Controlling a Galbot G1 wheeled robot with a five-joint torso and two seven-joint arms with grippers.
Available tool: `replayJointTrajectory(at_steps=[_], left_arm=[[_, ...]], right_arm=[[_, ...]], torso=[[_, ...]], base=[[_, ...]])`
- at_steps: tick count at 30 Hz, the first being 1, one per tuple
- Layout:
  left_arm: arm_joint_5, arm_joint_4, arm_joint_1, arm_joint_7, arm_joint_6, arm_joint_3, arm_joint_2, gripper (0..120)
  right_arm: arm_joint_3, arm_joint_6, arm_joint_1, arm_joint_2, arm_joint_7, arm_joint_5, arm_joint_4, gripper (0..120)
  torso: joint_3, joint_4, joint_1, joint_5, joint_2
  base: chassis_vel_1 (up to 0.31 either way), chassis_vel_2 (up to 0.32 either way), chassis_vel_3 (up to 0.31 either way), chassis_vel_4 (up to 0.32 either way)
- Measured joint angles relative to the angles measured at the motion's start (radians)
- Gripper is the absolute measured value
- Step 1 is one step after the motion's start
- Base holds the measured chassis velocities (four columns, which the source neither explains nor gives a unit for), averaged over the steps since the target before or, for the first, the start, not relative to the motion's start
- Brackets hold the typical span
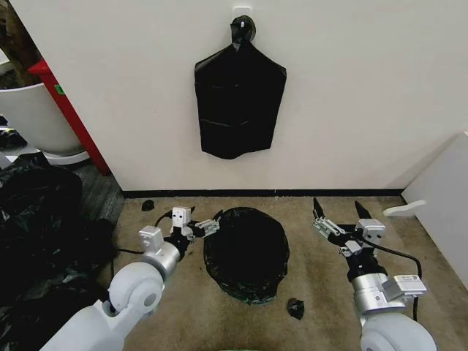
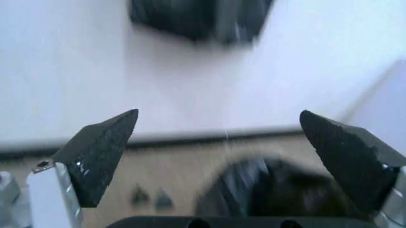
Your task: Place the garbage bag over the trash bin.
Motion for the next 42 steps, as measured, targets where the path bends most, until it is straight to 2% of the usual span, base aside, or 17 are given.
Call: replayJointTrajectory(at_steps=[5, 7, 9, 10, 13, 15, 17, 19, 23, 29, 35, 42], left_arm=[[0.085, -0.016, 0.122, 0.074, -0.154, -0.168, 0.045, 100], [0.091, -0.018, 0.133, 0.080, -0.161, -0.182, 0.048, 100], [0.120, -0.023, 0.186, 0.110, -0.199, -0.248, 0.058, 100], [0.140, -0.037, 0.243, 0.132, -0.222, -0.306, 0.053, 100], [0.155, -0.083, 0.388, 0.169, -0.250, -0.422, 0.010, 100], [0.156, -0.091, 0.407, 0.175, -0.254, -0.436, 0.002, 100], [0.175, -0.129, 0.499, 0.223, -0.280, -0.499, -0.062, 100], [0.194, -0.146, 0.543, 0.240, -0.300, -0.515, -0.109, 100], [0.239, -0.156, 0.592, 0.247, -0.329, -0.520, -0.160, 100], [0.270, -0.209, 0.689, 0.248, -0.350, -0.539, -0.243, 100], [0.276, -0.238, 0.710, 0.232, -0.341, -0.539, -0.282, 100], [0.285, -0.246, 0.720, 0.233, -0.338, -0.529, -0.294, 100]], right_arm=[[0.006, 0.015, -0.046, 0.040, -0.039, -0.063, -0.047, 100], [0.008, 0.017, -0.051, 0.045, -0.044, -0.066, -0.050, 100], [0.021, 0.030, -0.082, 0.078, -0.069, -0.082, -0.059, 100], [0.025, 0.041, -0.099, 0.104, -0.085, -0.101, -0.063, 100], [0.026, 0.073, -0.124, 0.145, -0.101, -0.147, -0.065, 100], [0.026, 0.078, -0.127, 0.150, -0.103, -0.154, -0.065, 100], [0.027, 0.098, -0.143, 0.180, -0.119, -0.189, -0.065, 100], [0.027, 0.109, -0.147, 0.201, -0.123, -0.224, -0.069, 100], [0.029, 0.130, -0.152, 0.229, -0.135, -0.277, -0.081, 100], [0.040, 0.169, -0.194, 0.263, -0.150, -0.285, -0.072, 100], [0.050, 0.183, -0.211, 0.276, -0.152, -0.258, -0.051, 100], [0.049, 0.198, -0.218, 0.282, -0.154, -0.254, -0.046, 100]], torso=[[0.000, 0.0000, 0.000, -0.0002, 0.000], [0.000, 0.0001, 0.000, -0.0002, 0.000], [0.000, -0.0002, 0.000, -0.0004, 0.000], [0.000, -0.0008, 0.000, -0.0005, 0.000], [0.000, 0.0001, 0.000, -0.0004, 0.000], [0.000, 0.0001, 0.000, -0.0005, 0.000], [0.000, 0.0002, 0.000, -0.0002, 0.000], [0.000, 0.0001, 0.000, -0.0004, 0.000], [0.000, 0.0001, 0.000, -0.0001, 0.000], [0.000, 0.0000, 0.000, 0.0001, 0.000], [0.000, 0.0000, 0.000, 0.0001, 0.000], [0.000, -0.0001, 0.000, 0.0000, 0.000]], base=[[0.000, 0.000, 0.000, 0.000], [0.000, 0.000, 0.000, 0.000], [0.000, 0.000, 0.000, 0.000], [0.000, 0.000, 0.000, 0.000], [0.000, 0.000, 0.000, 0.000], [0.000, 0.000, 0.000, 0.000], [0.000, 0.000, 0.000, 0.000], [0.000, 0.000, 0.000, 0.000], [0.000, 0.000, 0.000, 0.000], [0.000, 0.000, 0.000, 0.000], [0.000, 0.000, 0.000, 0.000], [0.000, 0.000, 0.000, 0.000]])
